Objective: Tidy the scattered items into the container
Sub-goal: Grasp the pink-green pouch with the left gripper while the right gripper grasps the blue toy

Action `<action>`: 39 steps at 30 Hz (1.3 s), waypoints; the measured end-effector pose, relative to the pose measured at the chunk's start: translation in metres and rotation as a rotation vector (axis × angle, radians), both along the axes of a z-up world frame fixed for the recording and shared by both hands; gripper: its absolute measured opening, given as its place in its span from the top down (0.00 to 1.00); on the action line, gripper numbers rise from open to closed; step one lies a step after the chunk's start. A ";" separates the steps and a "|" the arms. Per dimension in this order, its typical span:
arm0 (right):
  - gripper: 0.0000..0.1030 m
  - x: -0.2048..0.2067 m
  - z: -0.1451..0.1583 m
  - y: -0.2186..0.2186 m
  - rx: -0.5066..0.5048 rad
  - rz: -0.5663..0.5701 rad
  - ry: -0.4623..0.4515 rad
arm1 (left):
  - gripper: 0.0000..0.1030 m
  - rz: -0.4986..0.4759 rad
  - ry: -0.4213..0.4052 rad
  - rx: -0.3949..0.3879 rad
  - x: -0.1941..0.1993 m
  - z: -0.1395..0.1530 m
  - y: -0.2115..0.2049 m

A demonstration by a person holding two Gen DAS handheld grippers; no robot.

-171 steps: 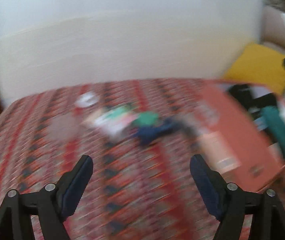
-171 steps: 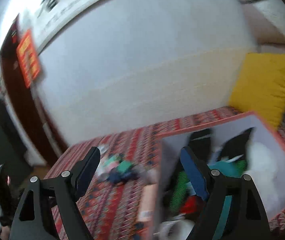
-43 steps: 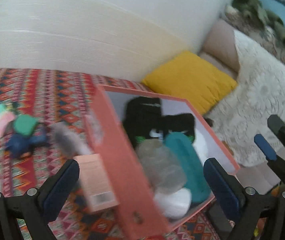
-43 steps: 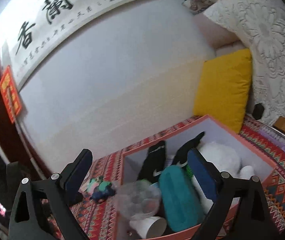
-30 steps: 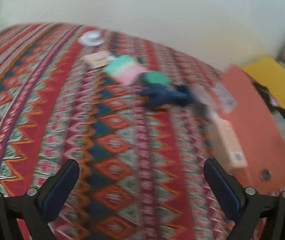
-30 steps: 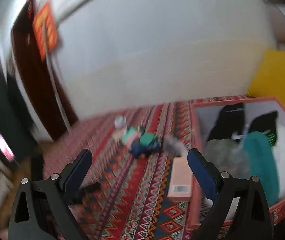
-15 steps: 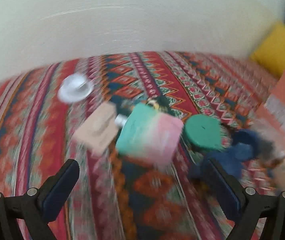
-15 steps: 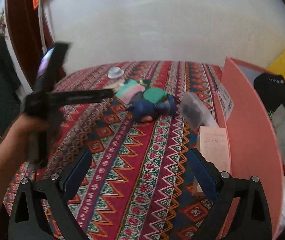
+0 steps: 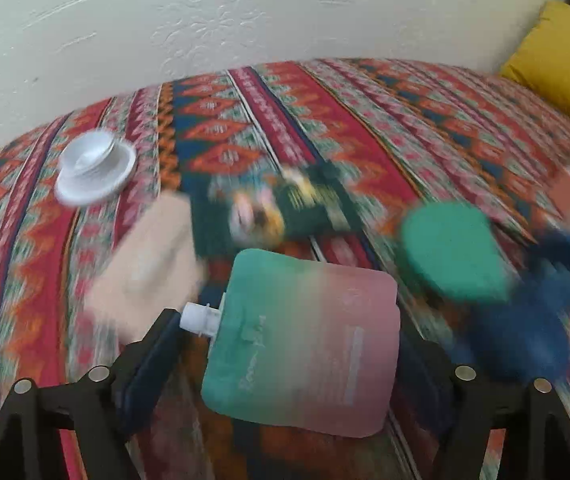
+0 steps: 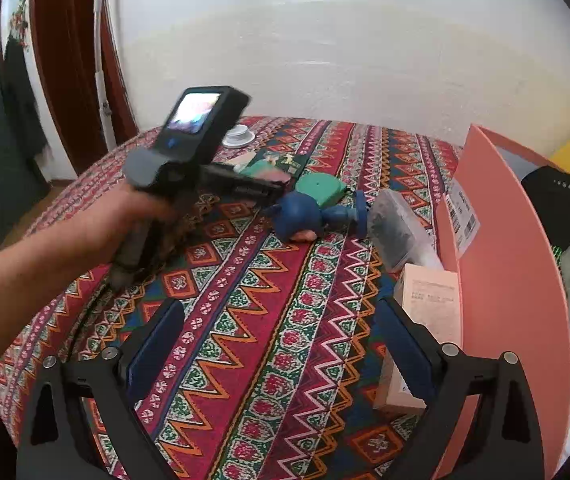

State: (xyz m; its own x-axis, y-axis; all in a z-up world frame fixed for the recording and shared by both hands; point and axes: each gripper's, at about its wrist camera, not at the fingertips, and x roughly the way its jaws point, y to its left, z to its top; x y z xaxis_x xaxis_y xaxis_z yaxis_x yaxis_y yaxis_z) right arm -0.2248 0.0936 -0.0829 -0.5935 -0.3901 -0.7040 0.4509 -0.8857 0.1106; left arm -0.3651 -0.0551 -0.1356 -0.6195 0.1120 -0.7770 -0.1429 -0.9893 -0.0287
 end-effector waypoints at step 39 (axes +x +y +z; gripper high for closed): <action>0.78 -0.059 -0.032 -0.030 -0.452 -0.161 -0.350 | 0.21 0.273 0.164 0.311 0.244 0.075 -0.131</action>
